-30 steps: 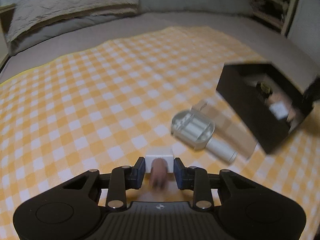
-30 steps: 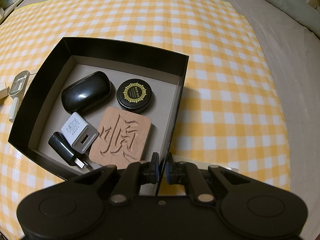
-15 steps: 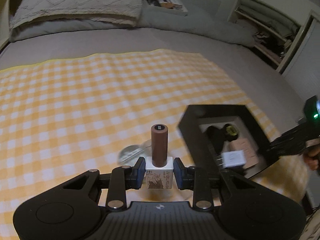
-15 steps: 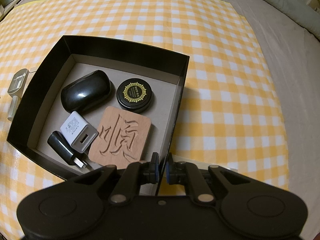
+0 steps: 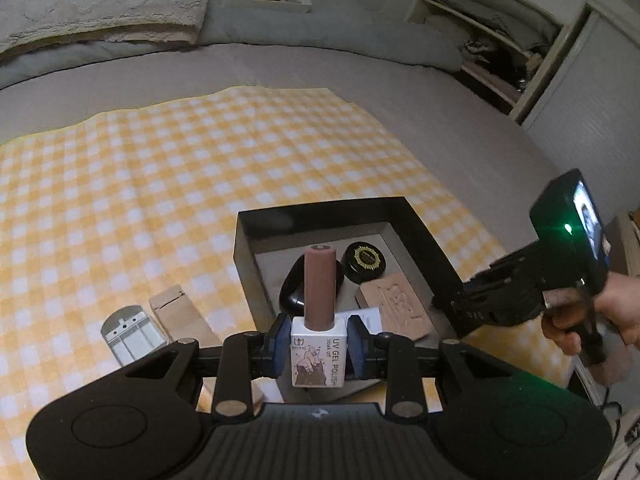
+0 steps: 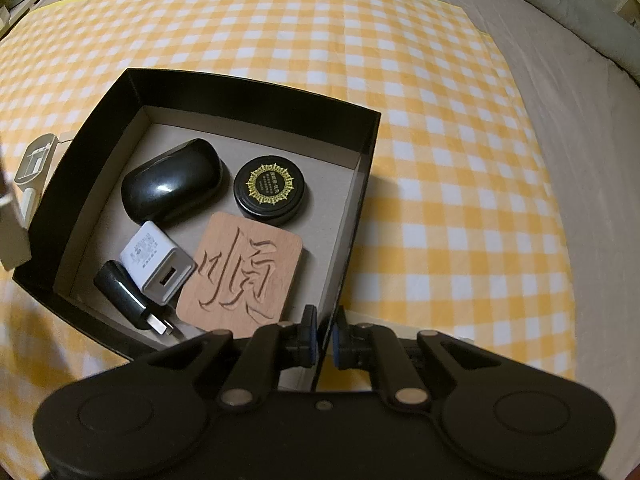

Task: Organize rigid objects
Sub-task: 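Carry the brown bottle into the box and open the left tool, then withdraw the left tool toward the white fan and wooden strip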

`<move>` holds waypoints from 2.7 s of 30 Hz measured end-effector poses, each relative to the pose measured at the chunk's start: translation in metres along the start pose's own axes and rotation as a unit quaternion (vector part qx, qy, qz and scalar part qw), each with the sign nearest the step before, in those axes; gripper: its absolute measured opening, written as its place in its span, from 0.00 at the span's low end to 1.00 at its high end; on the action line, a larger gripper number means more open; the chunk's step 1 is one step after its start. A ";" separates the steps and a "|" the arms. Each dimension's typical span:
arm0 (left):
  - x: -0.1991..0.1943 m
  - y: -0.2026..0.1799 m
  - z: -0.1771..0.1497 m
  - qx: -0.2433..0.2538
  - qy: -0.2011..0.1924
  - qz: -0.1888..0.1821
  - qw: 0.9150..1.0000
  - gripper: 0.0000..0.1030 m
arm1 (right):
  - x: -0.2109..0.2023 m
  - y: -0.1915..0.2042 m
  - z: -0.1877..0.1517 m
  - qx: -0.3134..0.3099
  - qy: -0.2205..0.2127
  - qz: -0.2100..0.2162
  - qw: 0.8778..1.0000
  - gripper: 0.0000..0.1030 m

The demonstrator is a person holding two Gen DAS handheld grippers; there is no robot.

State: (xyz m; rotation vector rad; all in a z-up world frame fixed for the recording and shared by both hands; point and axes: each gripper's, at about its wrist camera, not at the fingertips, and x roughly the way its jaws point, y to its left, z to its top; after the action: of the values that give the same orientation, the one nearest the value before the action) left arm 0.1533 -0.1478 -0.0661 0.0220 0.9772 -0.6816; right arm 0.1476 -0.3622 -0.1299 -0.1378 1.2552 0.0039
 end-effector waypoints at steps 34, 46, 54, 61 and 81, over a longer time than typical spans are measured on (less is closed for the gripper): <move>0.008 -0.005 -0.009 -0.007 0.034 0.053 0.998 0.99 | -0.001 0.003 0.000 -0.011 0.000 -0.007 1.000 0.09; 0.007 0.005 -0.016 -0.003 0.044 0.068 0.997 1.00 | -0.001 0.003 0.000 -0.013 0.000 -0.008 1.000 0.09; 0.013 0.027 -0.022 0.003 0.056 0.099 0.993 1.00 | -0.001 0.002 0.000 -0.015 0.000 -0.008 1.000 0.09; 0.023 0.056 -0.029 0.044 0.071 0.134 0.987 1.00 | -0.001 0.003 0.000 -0.016 0.000 -0.008 1.000 0.09; 0.057 0.086 -0.046 0.262 0.089 0.071 0.958 1.00 | -0.004 0.001 -0.003 -0.014 -0.004 0.008 1.000 0.09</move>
State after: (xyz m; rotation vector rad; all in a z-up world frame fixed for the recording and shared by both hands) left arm 0.1861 -0.0954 -0.1604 0.6239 0.9324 -0.7995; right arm 0.1434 -0.3612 -0.1269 -0.1515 1.2494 0.0368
